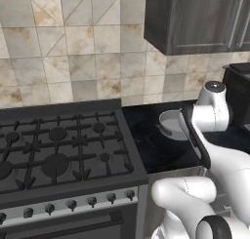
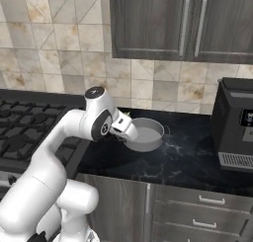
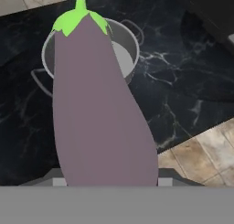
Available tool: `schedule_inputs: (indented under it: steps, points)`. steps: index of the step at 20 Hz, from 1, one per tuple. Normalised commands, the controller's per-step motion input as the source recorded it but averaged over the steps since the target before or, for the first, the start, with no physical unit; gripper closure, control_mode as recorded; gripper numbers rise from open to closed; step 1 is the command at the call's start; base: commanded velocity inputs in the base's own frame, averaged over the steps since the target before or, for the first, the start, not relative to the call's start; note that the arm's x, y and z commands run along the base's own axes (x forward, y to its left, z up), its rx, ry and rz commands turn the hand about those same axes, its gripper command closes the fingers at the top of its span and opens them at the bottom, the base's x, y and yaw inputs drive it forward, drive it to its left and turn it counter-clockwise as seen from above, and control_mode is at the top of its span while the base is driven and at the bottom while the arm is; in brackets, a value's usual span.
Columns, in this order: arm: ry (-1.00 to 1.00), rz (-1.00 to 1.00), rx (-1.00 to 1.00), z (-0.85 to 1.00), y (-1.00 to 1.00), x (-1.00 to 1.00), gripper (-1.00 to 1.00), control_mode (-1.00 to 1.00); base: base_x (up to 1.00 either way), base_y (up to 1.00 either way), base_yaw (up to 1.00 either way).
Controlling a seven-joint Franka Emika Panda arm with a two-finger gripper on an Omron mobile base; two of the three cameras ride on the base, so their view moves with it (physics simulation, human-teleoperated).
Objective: Turn on the sink faucet. Then move the eggplant from the counter to the sink. Turn off the sink. Move the vegetable from the sink to the pot next to the stove. Finally move the pot to the front right burner.
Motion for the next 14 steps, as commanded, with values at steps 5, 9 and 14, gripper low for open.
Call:
schedule_inputs:
  steps: [5, 9, 14]
  points:
    - [-0.02, 0.0, 0.0, -0.1, -0.04, 0.5, 1.0, -1.0, 0.0, 0.0, 0.0]
    - [0.0, 0.0, 0.0, -0.22, -0.04, 0.47, 1.0, -1.0, 0.0, 0.0, 0.0]
    - [0.0, 0.0, 0.0, -0.27, -0.04, 0.43, 1.0, -1.0, 0.0, 0.0, 0.0]
